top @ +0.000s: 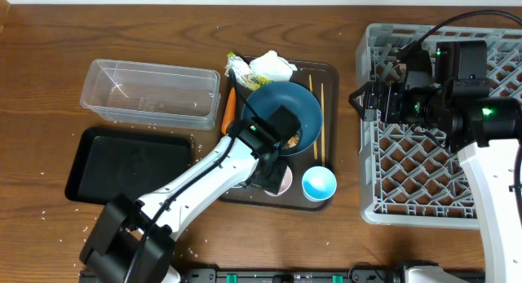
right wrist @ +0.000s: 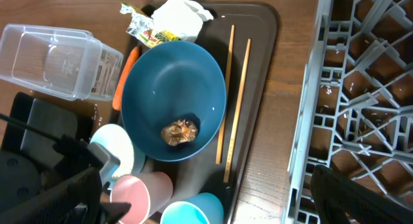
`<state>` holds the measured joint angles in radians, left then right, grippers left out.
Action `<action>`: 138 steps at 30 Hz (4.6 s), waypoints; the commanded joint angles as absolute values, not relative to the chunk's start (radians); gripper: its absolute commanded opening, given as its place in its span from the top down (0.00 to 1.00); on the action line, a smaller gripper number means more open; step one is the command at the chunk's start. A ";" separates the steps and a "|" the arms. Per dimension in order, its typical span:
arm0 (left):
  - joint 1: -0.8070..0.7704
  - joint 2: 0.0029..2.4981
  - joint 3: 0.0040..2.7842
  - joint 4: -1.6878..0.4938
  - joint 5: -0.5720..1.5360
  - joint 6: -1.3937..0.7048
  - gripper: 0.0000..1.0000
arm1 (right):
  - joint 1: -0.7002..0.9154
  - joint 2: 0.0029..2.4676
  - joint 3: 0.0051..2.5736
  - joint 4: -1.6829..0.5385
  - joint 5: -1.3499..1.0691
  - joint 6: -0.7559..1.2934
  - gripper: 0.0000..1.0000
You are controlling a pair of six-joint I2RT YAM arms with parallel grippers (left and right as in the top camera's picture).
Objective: Sort waste into correct bins and load items into the dishwasher rack
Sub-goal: 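Grasp the pink cup with the left gripper and lift it, then pass the pink cup from the left gripper to the right gripper, then carry the pink cup with the right gripper and set it in the rack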
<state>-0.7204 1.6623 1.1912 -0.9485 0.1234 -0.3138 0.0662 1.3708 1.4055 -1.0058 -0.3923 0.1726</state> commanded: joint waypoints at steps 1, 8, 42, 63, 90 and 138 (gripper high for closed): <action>-0.712 1.648 1.167 -0.910 0.111 -0.320 0.53 | 0.054 1.378 1.410 -1.005 -0.392 0.179 0.01; -0.710 1.648 1.116 -0.860 0.111 -0.332 0.74 | 0.054 1.378 1.410 -1.010 -0.392 0.179 0.01; -0.418 1.396 1.414 -0.840 0.679 -0.158 0.94 | 0.079 1.378 1.410 -0.996 -0.771 -0.020 0.05; -0.203 1.419 1.414 -0.537 1.485 -0.091 0.93 | 0.220 1.378 1.410 -0.653 -1.430 -0.240 0.01; -0.109 1.419 1.414 -0.530 1.316 -0.091 0.38 | -0.150 1.280 1.410 -0.945 -0.725 0.058 0.51; -0.190 1.419 1.412 -0.782 0.927 -0.062 0.32 | -0.952 1.581 1.463 -1.189 -0.579 0.214 0.06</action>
<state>-0.1387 1.4178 1.4063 -0.7555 1.1259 -0.0952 -0.9623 1.6730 1.4223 -1.1839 -0.4088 0.2764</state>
